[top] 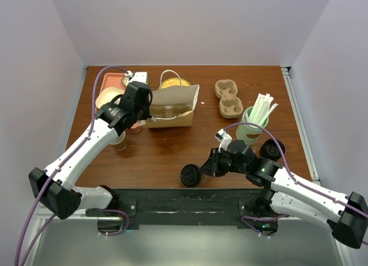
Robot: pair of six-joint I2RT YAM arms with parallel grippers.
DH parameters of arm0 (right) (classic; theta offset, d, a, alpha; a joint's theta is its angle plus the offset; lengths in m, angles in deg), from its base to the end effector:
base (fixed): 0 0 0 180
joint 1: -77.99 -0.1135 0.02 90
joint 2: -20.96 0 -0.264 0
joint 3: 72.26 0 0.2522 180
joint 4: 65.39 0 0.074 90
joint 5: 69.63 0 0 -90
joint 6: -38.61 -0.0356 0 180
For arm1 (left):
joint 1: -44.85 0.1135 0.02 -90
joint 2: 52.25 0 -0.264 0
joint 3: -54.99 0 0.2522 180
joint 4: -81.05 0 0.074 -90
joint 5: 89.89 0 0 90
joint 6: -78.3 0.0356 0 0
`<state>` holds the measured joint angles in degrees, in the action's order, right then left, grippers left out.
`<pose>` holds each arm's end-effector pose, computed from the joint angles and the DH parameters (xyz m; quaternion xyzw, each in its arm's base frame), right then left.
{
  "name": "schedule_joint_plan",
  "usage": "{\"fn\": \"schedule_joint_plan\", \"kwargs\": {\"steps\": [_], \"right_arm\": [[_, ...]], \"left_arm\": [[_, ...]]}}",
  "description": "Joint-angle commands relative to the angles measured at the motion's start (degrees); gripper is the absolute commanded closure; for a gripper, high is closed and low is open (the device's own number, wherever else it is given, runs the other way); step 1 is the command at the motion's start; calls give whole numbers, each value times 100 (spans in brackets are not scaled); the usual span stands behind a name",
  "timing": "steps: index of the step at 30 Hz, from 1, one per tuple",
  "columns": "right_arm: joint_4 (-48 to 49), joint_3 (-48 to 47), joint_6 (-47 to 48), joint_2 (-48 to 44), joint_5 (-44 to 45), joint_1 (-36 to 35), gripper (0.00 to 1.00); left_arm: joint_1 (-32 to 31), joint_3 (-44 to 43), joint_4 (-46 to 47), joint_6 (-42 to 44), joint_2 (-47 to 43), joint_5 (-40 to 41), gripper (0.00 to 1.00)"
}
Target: Pack the takeout coffee
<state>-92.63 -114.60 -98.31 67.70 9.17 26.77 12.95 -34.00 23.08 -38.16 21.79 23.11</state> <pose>0.1094 0.1472 0.2293 -0.0801 0.8665 0.4224 0.2535 0.2358 -0.1304 0.3595 -0.0367 0.9015 -0.0308 0.4302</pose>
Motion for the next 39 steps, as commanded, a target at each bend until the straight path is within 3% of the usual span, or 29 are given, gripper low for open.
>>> {"fn": "schedule_joint_plan", "kwargs": {"steps": [1,6,12,21,26,32,39], "right_arm": [[-331,-148,77,-42,522,60,85],[-1033,-403,183,63,1058,77,66],[-1710,-806,227,116,1559,77,62],[-3240,-2230,824,309,2271,77,56],[-3950,-3205,1158,957,2167,77,37],[-4251,-3751,1282,1741,1753,60,23],[-3829,-3392,974,1865,1735,-212,22]], "left_arm": [[35,-63,-203,-88,-39,-243,100],[26,25,-185,-96,-135,-358,100],[26,8,-150,-105,-285,-446,100],[26,-37,44,-140,-417,-630,100],[26,42,70,-175,-557,-657,100],[26,130,140,-211,-663,-736,100],[26,17,70,-44,-619,-235,100]]}}
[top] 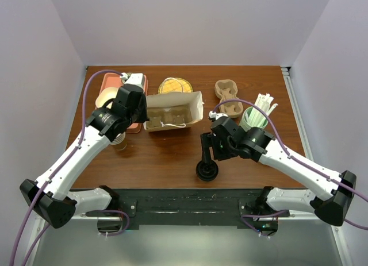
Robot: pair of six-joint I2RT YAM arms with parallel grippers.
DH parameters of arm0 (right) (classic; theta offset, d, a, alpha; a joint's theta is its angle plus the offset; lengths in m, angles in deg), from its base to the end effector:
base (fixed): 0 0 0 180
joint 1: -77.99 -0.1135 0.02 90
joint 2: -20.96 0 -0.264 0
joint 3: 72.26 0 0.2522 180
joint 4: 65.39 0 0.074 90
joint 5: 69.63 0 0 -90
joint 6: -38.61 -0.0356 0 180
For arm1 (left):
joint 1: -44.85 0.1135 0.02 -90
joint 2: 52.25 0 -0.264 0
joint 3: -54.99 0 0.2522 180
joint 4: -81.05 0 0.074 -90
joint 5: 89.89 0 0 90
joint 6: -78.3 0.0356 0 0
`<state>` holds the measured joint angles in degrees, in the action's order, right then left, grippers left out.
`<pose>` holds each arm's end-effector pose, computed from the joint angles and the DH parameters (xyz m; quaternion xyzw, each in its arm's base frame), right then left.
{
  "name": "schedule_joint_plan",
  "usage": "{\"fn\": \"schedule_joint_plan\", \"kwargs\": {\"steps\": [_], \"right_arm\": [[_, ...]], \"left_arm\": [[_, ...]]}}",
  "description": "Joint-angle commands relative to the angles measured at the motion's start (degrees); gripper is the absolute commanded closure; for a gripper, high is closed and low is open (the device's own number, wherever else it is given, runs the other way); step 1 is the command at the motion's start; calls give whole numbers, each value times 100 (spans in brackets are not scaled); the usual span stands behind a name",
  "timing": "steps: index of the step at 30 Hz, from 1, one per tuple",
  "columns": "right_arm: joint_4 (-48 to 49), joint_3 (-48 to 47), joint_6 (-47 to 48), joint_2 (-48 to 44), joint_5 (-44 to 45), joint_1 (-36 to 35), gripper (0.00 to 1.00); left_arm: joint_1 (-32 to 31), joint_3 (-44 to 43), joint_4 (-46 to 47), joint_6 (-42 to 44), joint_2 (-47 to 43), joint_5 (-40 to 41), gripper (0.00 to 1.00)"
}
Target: Pack the takeout coffee
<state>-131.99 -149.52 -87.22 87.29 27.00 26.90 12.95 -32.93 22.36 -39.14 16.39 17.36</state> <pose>0.1435 0.1712 0.3128 -0.1097 0.9477 0.1626 0.2519 0.2139 -0.1207 0.3741 -0.0292 0.8957 -0.0913 0.4342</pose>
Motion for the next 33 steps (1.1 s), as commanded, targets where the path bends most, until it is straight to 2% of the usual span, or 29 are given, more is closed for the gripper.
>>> {"fn": "schedule_joint_plan", "kwargs": {"steps": [1,6,12,20,33], "right_arm": [[151,136,-187,-41,-22,-287,22],[151,163,-345,258,277,-761,21],[230,198,-354,653,409,-964,16],[195,163,-310,864,646,-1008,16],[-429,-452,-345,829,1129,-1078,18]], "left_arm": [[26,-91,133,55,-70,340,100],[26,-3,107,11,-53,217,100],[35,-3,116,20,-61,217,100],[26,15,160,19,-53,164,100],[26,50,204,37,-44,190,100]]}}
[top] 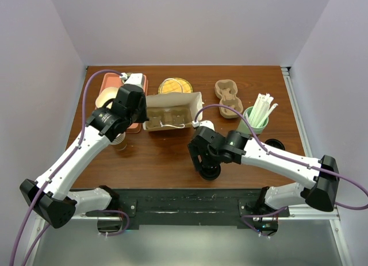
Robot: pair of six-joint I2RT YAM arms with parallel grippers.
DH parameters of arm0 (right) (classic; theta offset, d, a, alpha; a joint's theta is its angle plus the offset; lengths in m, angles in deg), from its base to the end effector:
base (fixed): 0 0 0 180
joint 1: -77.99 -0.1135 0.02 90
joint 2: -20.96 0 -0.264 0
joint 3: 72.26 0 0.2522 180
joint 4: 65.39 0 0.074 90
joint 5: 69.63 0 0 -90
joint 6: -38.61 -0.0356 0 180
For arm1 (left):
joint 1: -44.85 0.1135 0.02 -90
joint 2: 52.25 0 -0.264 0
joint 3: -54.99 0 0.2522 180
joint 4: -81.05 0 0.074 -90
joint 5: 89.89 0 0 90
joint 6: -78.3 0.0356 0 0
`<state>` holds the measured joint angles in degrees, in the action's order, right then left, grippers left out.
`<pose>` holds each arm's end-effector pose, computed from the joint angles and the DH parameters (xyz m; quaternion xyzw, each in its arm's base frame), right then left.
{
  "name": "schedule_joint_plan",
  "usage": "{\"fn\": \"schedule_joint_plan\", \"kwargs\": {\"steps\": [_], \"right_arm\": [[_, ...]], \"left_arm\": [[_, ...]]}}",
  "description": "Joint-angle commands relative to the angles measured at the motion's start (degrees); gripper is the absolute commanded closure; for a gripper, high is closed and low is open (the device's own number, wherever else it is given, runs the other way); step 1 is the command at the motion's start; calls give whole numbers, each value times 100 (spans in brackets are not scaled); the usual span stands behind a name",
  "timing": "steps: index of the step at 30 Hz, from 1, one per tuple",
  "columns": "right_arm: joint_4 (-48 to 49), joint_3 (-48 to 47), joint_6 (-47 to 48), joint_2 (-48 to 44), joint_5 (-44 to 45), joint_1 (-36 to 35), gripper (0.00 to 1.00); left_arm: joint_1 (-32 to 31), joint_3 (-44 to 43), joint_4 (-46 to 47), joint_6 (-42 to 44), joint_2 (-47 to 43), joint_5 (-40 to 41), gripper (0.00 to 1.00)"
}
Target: Pack the takeout coffee
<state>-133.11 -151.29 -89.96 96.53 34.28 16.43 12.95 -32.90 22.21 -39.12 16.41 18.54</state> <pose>0.1281 0.2185 0.2866 -0.1664 0.9537 0.0938 0.2324 0.2140 -0.1200 0.3738 -0.0332 0.8952 -0.0820 0.4369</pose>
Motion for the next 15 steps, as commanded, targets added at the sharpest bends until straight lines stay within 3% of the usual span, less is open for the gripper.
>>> {"fn": "schedule_joint_plan", "kwargs": {"steps": [1,15], "right_arm": [[-405,-266,-72,-69,471,-31,18],[113,313,-98,72,209,-31,19]], "left_arm": [[26,48,219,35,-46,64,100],[26,21,192,35,-46,55,100]]}}
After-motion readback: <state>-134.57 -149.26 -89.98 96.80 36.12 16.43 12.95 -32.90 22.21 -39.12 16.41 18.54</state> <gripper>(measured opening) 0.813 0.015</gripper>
